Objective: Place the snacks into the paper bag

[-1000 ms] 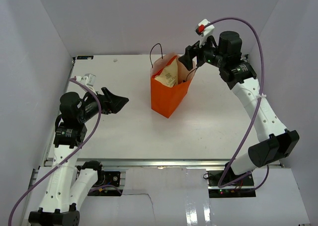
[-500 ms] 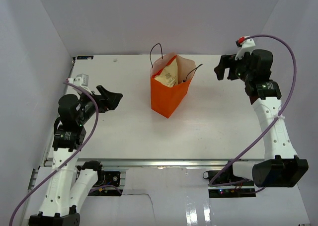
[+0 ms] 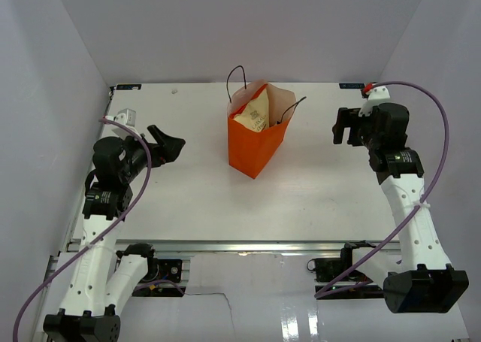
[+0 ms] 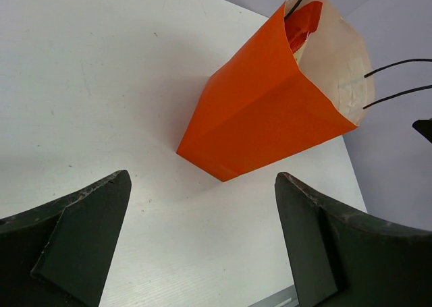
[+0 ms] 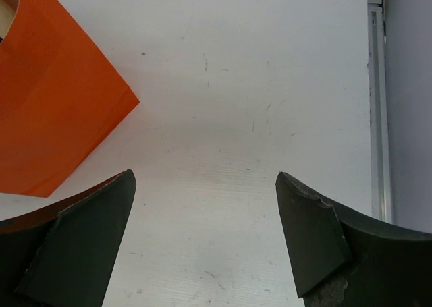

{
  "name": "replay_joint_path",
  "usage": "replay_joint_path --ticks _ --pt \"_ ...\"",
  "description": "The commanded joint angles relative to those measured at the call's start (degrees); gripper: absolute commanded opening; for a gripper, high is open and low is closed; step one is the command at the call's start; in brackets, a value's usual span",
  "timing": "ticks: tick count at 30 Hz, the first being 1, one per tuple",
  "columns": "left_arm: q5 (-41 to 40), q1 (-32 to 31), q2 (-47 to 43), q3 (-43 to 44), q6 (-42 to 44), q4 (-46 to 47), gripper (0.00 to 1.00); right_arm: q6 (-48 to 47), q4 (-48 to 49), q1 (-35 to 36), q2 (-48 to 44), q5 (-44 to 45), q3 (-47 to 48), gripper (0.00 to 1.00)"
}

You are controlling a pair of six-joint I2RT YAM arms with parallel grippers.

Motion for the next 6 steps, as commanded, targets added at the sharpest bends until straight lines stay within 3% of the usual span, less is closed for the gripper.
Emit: replay_joint_path --ticks 1,6 --pt "-0.3 -0.1 0.3 0.0 0.1 1.1 0.98 1.2 3.6 -0.1 -1.0 5.7 0.1 0.90" --pt "0.0 0.0 1.3 0.5 0.7 1.1 0.98 0.6 4.4 -0.1 -1.4 5.4 -0.5 0.90"
